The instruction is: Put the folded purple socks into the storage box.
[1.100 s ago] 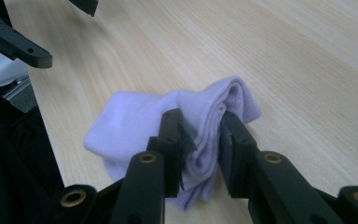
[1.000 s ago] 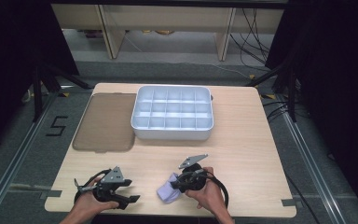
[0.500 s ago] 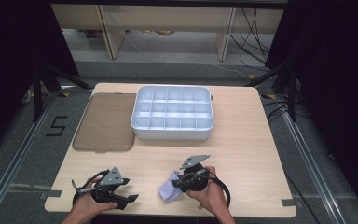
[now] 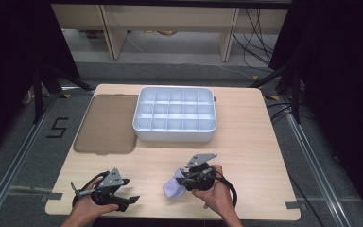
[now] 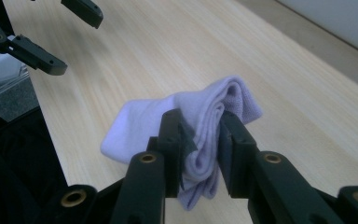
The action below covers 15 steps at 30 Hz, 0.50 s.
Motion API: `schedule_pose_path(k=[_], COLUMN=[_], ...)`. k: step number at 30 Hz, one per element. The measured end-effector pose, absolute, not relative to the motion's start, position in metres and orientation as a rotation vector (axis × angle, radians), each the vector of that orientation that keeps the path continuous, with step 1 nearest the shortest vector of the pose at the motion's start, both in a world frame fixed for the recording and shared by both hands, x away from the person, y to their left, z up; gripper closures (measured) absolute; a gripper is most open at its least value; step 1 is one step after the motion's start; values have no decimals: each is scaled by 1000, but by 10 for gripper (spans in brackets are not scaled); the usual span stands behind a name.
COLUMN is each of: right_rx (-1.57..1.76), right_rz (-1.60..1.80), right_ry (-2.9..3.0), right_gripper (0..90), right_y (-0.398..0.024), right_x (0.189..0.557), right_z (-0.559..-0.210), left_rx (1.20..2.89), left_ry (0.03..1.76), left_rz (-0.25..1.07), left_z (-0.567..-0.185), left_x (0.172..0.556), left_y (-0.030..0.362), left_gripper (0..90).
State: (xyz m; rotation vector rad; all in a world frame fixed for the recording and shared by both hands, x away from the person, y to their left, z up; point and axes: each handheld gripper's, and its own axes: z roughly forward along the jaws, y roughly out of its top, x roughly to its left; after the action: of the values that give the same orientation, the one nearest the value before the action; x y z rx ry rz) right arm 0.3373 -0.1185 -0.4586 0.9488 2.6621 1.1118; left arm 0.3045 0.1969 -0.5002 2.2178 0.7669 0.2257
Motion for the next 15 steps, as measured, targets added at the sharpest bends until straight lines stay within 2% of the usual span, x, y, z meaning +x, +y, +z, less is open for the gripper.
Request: schedule_pose_path(k=[15], right_rx=[948], right_rz=[1088], right_ry=[2592], right_gripper=[730], right_y=[-129], right_x=[340], right_z=[-437], left_rx=[2211], left_ry=[748], left_rz=[240], left_z=[-499], left_x=[304], left_y=[197], left_gripper=[267])
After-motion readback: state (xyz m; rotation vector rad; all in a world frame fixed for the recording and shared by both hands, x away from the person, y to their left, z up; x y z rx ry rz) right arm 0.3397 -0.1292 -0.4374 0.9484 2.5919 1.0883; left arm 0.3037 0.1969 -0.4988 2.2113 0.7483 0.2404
